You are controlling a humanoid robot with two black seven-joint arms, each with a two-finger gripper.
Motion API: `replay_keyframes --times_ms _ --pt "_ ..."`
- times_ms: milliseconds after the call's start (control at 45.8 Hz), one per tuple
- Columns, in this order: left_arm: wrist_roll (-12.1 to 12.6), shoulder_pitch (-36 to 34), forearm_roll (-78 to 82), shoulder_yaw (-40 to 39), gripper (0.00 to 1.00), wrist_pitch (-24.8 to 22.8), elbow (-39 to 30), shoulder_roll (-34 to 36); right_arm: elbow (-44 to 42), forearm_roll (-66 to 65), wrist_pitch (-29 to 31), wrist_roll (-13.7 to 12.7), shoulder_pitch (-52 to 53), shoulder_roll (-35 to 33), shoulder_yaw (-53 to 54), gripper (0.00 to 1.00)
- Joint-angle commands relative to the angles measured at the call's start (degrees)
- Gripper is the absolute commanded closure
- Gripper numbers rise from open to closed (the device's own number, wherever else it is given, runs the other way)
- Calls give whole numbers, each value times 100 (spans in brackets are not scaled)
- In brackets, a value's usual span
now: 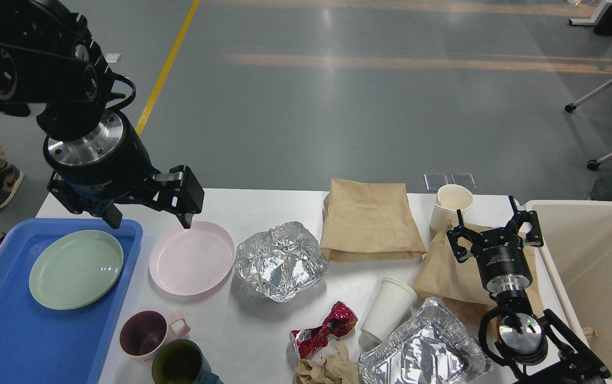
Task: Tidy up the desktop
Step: 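Lower the left gripper toward the pink mug near the tray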
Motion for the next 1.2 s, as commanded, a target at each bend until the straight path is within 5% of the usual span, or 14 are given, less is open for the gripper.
replay_keyframes --times_ms 0,350,612,852,1180 --pt "11 -143 -13 1 11 -131 -247 37 0 0 -1 0 1 0 0 0" --pt "20 1245 -21 -237 6 97 -28 195 0 0 -1 0 1 0 0 0" --pt "55 2379 -13 -114 6 984 -36 810 0 0 -1 0 1 0 0 0" --pt "143 3917 57 -87 6 3068 -10 1161 0 0 -1 0 -8 0 -9 0" --pt "143 5254 233 -316 6 3253 904 1338 0 0 7 0 1 0 0 0"
